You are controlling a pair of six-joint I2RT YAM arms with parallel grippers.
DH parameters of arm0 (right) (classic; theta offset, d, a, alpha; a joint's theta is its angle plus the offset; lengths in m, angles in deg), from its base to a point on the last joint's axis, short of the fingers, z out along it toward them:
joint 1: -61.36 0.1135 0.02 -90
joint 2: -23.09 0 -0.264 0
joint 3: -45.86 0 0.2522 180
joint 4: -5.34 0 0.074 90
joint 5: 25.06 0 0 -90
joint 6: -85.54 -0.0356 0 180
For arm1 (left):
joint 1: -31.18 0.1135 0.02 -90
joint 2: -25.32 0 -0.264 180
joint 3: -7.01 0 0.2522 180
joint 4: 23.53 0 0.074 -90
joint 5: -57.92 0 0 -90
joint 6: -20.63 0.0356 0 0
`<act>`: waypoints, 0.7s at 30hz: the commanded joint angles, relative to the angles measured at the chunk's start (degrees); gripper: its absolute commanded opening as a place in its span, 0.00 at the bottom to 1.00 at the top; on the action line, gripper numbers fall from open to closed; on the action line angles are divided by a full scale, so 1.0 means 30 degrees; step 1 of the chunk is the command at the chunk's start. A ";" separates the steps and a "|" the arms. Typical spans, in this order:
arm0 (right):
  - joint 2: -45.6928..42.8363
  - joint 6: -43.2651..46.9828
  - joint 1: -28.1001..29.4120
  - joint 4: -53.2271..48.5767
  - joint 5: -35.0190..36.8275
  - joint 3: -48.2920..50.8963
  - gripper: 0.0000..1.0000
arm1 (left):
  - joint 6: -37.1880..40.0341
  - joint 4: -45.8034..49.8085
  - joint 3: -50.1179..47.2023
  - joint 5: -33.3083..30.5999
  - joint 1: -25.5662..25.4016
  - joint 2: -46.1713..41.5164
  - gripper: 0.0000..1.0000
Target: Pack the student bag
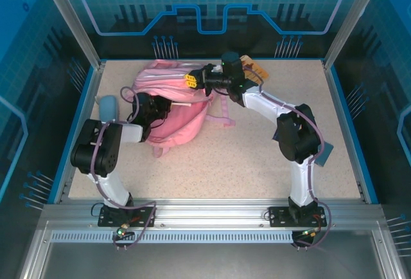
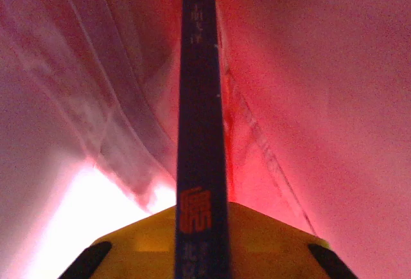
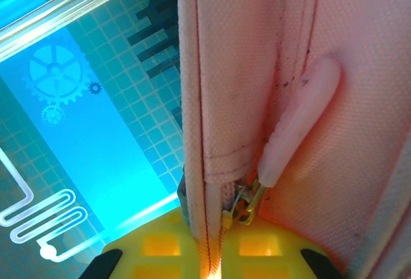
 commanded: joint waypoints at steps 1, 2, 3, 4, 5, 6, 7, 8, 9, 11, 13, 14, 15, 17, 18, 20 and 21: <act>-0.1818 0.0095 0.0275 0.3264 -0.1096 -0.0265 0.08 | 0.0388 -0.0427 0.0849 -0.1233 -0.0072 0.0469 0.28; -0.1742 0.0162 0.0246 0.3159 -0.1074 -0.0238 0.08 | 0.0457 -0.0065 0.0830 -0.1423 -0.0059 0.0404 0.34; -0.1702 0.0212 0.0218 0.3096 -0.1039 -0.0240 0.08 | 0.0504 0.0410 0.0835 -0.1530 -0.0032 0.0246 0.40; -0.1632 0.0252 0.0165 0.3056 -0.0988 -0.0247 0.08 | 0.0664 0.0973 0.0855 -0.1554 -0.0028 -0.0011 0.45; -0.1539 0.0334 0.0092 0.3022 -0.0954 -0.0233 0.08 | 0.0824 0.1450 0.0758 -0.1548 -0.0030 -0.0308 0.49; -0.1467 0.0481 0.0029 0.2855 -0.0877 -0.0262 0.08 | 0.0921 0.2096 0.0710 -0.1554 0.0006 -0.0745 0.52; -0.1434 0.0655 -0.0054 0.2763 -0.0786 -0.0301 0.08 | 0.1021 0.2996 0.0615 -0.1583 0.0038 -0.1239 0.56; -0.1403 0.1011 -0.0160 0.2465 -0.0628 -0.0345 0.08 | 0.1179 0.3771 0.0545 -0.1585 0.0058 -0.1709 0.58; -0.1373 0.1363 -0.0218 0.2035 -0.0540 -0.0475 0.08 | 0.1318 0.4837 0.0508 -0.1606 0.0113 -0.2299 0.61; -0.1310 0.2063 -0.0423 0.1367 -0.0304 -0.0732 0.08 | 0.1618 0.7088 0.0342 -0.1606 0.0251 -0.3555 0.63; -0.1182 0.2498 -0.0642 0.0871 -0.0144 -0.0931 0.08 | 0.1611 0.9294 0.0063 -0.1414 0.0473 -0.4984 0.66; -0.1104 0.2743 -0.0763 0.0709 -0.0015 -0.1081 0.08 | 0.1473 1.0139 -0.0184 -0.1127 0.0621 -0.5668 0.67; -0.1035 0.3012 -0.0880 0.0354 0.0047 -0.1241 0.08 | 0.1316 1.0847 -0.0442 -0.0883 0.0787 -0.6247 0.67; -0.0871 0.3700 -0.1128 -0.0207 0.0310 -0.1527 0.08 | 0.1235 1.2167 -0.0986 -0.0604 0.1044 -0.7518 0.67; -0.0781 0.4039 -0.1236 -0.0922 0.0426 -0.1673 0.08 | 0.1376 1.3060 -0.1154 -0.0548 0.1153 -0.8225 0.68; -0.0604 0.4665 -0.1452 -0.1560 0.0586 -0.1895 0.08 | 0.2025 1.5251 -0.1142 -0.0612 0.1230 -0.9539 0.68; -0.0531 0.4895 -0.1581 -0.1796 0.0656 -0.1930 0.08 | 0.2335 1.6218 -0.1112 -0.0728 0.1259 -1.0039 0.68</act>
